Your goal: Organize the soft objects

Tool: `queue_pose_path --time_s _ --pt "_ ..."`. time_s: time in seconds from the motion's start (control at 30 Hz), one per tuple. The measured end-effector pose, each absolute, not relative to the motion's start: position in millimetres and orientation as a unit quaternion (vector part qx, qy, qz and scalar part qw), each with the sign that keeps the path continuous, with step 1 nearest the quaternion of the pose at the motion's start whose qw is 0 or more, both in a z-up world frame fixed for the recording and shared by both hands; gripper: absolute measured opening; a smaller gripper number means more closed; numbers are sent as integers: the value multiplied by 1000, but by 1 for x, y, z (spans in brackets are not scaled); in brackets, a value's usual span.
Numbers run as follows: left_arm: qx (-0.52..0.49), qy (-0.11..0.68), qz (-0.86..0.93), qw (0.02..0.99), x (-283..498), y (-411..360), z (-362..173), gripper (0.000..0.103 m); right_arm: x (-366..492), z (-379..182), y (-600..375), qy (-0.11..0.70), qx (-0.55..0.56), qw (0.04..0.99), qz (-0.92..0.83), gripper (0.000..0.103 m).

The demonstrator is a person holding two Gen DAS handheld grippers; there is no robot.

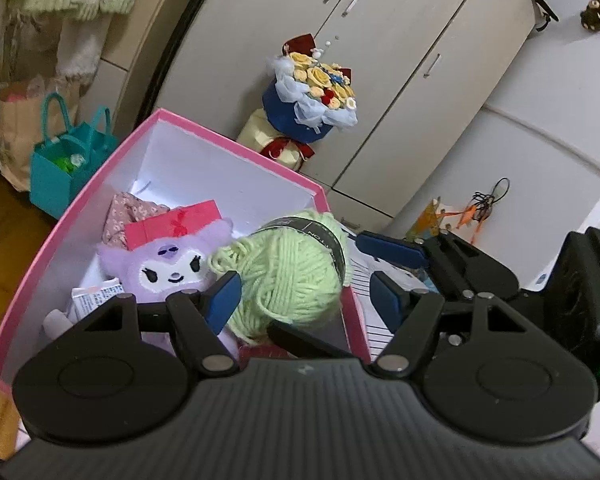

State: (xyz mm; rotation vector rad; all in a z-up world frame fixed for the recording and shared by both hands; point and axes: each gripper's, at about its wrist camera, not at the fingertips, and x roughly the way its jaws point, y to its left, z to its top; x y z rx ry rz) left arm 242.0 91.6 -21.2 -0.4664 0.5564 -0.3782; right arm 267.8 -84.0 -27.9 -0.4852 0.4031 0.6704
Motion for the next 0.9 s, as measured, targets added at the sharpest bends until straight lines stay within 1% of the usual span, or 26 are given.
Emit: queue_pose_path --time_s 0.27,0.57,0.8,0.9 --pt "-201 268 -189 923 213 77 -12 70 229 -26 -113 194 -160 913 321 100" --pt "-161 256 -177 936 162 55 3 71 178 -20 -143 190 -104 927 305 100" --pt "-129 236 -175 947 125 41 19 72 143 -12 -163 194 -99 941 260 100" --pt "-114 213 -179 954 107 36 26 73 124 -8 -172 187 -95 946 245 100"
